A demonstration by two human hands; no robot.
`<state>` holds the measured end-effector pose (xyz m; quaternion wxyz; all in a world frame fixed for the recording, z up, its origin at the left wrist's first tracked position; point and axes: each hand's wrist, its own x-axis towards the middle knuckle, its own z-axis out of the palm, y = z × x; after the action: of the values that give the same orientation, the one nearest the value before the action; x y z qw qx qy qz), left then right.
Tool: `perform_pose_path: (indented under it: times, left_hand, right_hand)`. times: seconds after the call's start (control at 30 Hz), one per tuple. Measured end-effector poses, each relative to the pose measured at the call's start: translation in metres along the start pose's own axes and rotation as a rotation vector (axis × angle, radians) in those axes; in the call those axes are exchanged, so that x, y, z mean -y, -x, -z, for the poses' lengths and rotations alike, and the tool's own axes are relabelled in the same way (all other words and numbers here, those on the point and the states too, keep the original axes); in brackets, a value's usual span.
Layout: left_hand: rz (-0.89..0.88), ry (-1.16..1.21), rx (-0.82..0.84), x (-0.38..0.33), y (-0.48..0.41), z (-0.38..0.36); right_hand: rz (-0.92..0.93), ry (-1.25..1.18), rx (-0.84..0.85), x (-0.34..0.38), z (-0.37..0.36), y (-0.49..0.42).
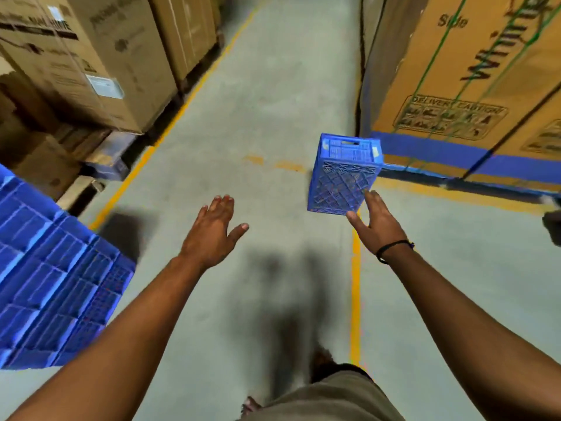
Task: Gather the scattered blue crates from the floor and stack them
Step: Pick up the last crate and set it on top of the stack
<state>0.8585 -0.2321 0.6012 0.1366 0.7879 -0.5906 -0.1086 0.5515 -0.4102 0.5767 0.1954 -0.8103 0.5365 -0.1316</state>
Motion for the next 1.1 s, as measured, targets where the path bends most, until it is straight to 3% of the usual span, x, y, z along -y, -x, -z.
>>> perform_pose_path:
  times: [0.2, 0.47, 0.77, 0.97, 1.1]
  left_hand:
    - [-0.073, 0.009, 0.054, -0.09, -0.07, -0.049]
    - [-0.022, 0.073, 0.1, -0.199, -0.193, -0.109]
    - [0.093, 0.017, 0.175, -0.208, -0.314, -0.152]
    - [0.127, 0.114, 0.227, -0.227, -0.436, -0.189]
    - [0.058, -0.084, 0.154, -0.243, -0.509, -0.209]
  right_hand:
    - [-0.13, 0.007, -0.043, -0.11, 0.052, -0.008]
    - [-0.104, 0.053, 0.095, -0.231, 0.102, -0.076]
    - [-0.009, -0.023, 0.149, -0.262, 0.072, -0.253]
    - [0.044, 0.12, 0.189, -0.271, 0.045, -0.372]
    - [0.113, 0.082, 0.255, -0.287, 0.032, -0.452]
